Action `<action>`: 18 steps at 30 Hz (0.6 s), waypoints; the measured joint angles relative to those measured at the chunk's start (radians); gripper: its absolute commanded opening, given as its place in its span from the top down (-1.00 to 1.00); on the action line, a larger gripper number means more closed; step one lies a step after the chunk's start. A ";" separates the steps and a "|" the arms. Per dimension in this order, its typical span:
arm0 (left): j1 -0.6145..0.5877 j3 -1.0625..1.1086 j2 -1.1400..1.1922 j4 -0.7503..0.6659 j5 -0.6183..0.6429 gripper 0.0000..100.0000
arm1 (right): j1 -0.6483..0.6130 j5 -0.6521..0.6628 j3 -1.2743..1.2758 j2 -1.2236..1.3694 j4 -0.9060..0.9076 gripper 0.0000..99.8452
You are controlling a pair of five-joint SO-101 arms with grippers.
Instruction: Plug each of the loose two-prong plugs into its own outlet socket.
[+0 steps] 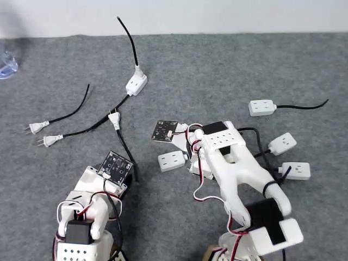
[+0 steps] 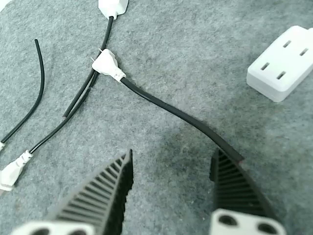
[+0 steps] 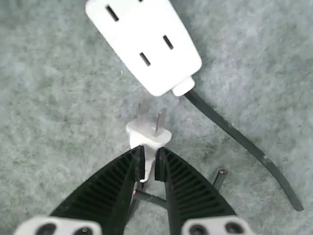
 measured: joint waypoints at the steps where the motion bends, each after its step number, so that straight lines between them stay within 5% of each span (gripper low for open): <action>1: 0.000 0.000 0.000 0.000 0.000 0.53 | 0.000 0.000 0.000 0.012 -0.012 0.89; 11: 0.000 0.000 0.000 0.000 0.000 0.53 | 0.000 0.003 -0.020 0.083 -0.049 0.87; 18: 0.000 0.000 0.000 0.000 0.000 0.53 | 0.000 0.008 -0.023 0.084 -0.021 0.61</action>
